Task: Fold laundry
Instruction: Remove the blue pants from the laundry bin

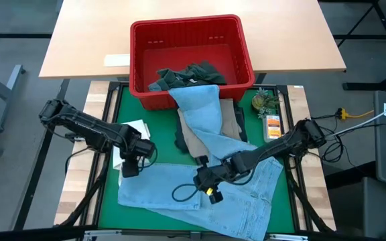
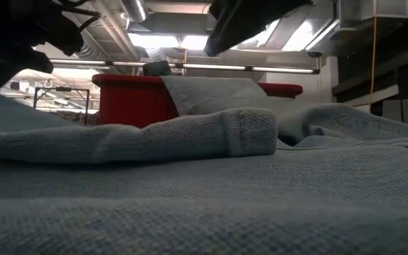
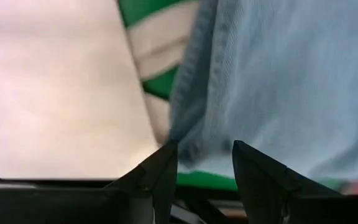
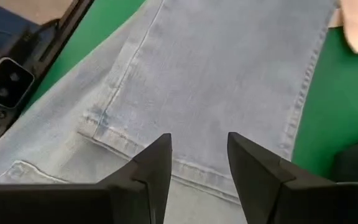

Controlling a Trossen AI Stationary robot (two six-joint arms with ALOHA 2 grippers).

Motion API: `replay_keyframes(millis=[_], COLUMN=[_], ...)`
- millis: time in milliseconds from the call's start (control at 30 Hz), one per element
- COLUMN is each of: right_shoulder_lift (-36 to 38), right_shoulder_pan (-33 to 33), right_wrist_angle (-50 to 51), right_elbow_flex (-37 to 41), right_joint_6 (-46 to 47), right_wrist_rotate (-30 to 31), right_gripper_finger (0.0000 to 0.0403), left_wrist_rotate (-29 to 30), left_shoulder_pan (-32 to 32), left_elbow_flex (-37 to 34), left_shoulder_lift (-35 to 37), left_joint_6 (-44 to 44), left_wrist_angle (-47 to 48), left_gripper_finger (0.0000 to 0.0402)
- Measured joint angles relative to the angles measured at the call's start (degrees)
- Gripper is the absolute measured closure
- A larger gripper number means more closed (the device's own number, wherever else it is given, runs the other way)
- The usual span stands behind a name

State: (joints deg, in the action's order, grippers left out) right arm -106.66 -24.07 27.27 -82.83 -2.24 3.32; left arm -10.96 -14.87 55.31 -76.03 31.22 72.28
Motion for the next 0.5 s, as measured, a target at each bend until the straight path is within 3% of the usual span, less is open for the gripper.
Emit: replay_keyframes(millis=[133, 333, 500], right_shoulder_lift=[-2.0, -4.0, -4.0], right_shoulder_pan=[-0.5, 0.1, 0.1], right_wrist_angle=[-0.2, -0.5, -1.5], right_elbow_flex=[0.0, 0.0, 0.0], right_joint_6=[0.0, 0.3, 0.3], right_wrist_rotate=[0.1, 2.7, 3.2], right_gripper_finger=[0.0246, 0.0246, 0.0246], left_wrist_rotate=[3.2, -2.5, -4.0], left_shoulder_pan=[-0.8, -1.2, -3.0], left_elbow_flex=[0.0, 0.0, 0.0], left_shoulder_lift=[0.0, 1.7, 5.0], left_joint_6=[1.0, 2.1, 10.3], left_wrist_angle=[-2.0, -2.9, -7.5], left_gripper_finger=[0.0254, 0.0255, 0.0255])
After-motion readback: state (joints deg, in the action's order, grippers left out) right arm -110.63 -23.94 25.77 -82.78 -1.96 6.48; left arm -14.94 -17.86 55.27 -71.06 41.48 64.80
